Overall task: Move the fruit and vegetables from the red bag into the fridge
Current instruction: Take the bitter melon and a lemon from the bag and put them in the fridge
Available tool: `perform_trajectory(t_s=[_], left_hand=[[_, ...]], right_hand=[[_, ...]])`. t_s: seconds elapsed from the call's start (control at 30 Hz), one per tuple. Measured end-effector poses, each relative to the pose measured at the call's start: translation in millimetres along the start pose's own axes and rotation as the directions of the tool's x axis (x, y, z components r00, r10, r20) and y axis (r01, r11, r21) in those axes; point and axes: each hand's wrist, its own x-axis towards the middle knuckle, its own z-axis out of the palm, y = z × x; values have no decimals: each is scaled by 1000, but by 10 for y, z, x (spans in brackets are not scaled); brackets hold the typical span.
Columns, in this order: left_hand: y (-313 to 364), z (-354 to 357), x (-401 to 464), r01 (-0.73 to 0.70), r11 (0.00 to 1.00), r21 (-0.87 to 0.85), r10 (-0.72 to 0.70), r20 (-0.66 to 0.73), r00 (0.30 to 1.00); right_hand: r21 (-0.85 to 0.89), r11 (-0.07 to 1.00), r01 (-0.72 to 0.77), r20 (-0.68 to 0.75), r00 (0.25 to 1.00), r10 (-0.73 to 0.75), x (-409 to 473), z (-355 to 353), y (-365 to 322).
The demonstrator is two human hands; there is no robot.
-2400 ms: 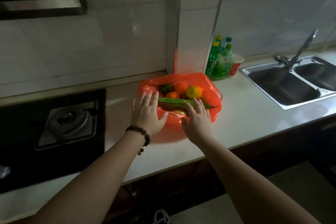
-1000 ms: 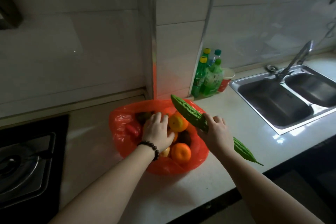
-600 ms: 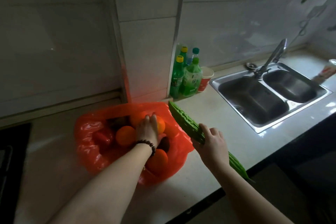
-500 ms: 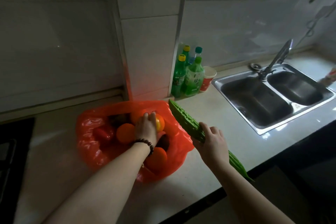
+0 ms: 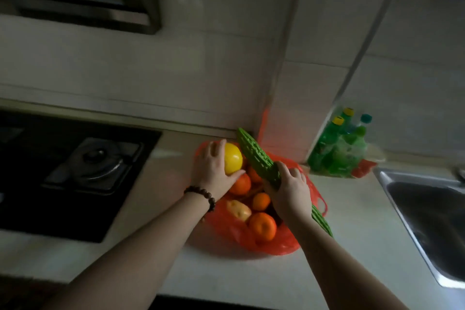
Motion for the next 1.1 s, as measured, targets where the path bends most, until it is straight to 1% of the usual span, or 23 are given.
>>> perform_trajectory(t_s=[0.1, 0.27, 0.4, 0.53, 0.63, 0.83, 0.9, 1.0, 1.1], left_hand=[[-308, -465, -101, 97, 994, 52, -92, -89, 992], [-963, -1218, -502, 216, 965, 149, -179, -229, 957], [-1525, -1827, -1063, 357, 916, 180, -289, -321, 902], [-2043, -2465, -1859, 514, 837, 190, -429, -356, 830], [-2413, -2992, -2565, 607, 772, 188, -496, -418, 761], [-2961, -4059, -3890, 754, 637, 159, -575, -554, 602], [-3065, -4358, -4228, 795, 589, 147, -595, -587, 549], [-3214, -4743, -4625, 839, 530, 123, -599, -647, 473], [-3406, -5077, -4908, 881, 462, 107, -602, -691, 400]], right_hand=[[33, 994, 108, 40, 993, -109, 25, 110, -440], [87, 962, 259, 88, 960, -266, -75, 315, -1292], [158, 905, 395, 106, 904, -414, -387, 534, -2031], [216, 849, 482, 149, 843, -517, -953, 810, -2819], [255, 789, 559, 177, 775, -607, -1505, 970, -3466], [359, 643, 677, 196, 619, -761, -2587, 1199, -4682], [401, 584, 706, 184, 563, -806, -2913, 1229, -5046], [415, 493, 765, 161, 471, -867, -3311, 1264, -5554], [435, 415, 799, 128, 401, -907, -3574, 1344, -6054]])
